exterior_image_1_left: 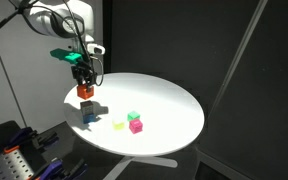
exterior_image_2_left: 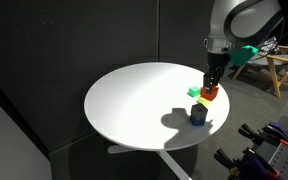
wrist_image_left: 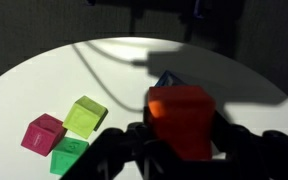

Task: Put the orange block on the table

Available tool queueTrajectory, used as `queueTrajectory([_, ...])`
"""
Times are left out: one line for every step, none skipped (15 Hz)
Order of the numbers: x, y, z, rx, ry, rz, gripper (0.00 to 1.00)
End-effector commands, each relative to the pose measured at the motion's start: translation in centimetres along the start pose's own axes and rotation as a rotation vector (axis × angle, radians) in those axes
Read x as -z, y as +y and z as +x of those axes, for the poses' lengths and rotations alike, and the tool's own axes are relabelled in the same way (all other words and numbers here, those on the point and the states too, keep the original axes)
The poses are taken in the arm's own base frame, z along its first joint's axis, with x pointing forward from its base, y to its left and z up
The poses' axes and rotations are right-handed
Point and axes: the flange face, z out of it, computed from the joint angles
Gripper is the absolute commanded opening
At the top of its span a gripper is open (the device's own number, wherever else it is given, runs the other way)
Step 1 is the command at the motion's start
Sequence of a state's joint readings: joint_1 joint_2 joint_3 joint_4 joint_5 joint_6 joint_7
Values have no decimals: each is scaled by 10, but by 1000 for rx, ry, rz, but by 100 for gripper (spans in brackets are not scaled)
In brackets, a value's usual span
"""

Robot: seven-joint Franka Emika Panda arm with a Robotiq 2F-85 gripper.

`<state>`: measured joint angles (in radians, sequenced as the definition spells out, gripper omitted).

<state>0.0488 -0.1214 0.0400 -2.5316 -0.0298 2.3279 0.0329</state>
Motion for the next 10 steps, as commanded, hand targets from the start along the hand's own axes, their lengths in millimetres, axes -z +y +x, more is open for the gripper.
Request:
queueTrajectory([25, 19, -2, -10, 12, 3, 31])
queueTrajectory([28, 24, 0, -21, 20, 6, 31])
queueTrajectory([31, 29, 4, -33, 33, 10, 31])
queueTrajectory([34, 34, 7, -45, 43, 12, 31])
queueTrajectory([37, 39, 11, -55, 54, 14, 31])
queueTrajectory([40, 43, 15, -66, 64, 16, 31])
queueTrajectory([43, 46, 18, -76, 72, 18, 31])
queueTrajectory([46, 49, 23, -86, 81, 19, 31])
queueTrajectory([49, 52, 27, -93, 87, 19, 31])
queueTrajectory([51, 54, 31, -99, 91, 18, 31])
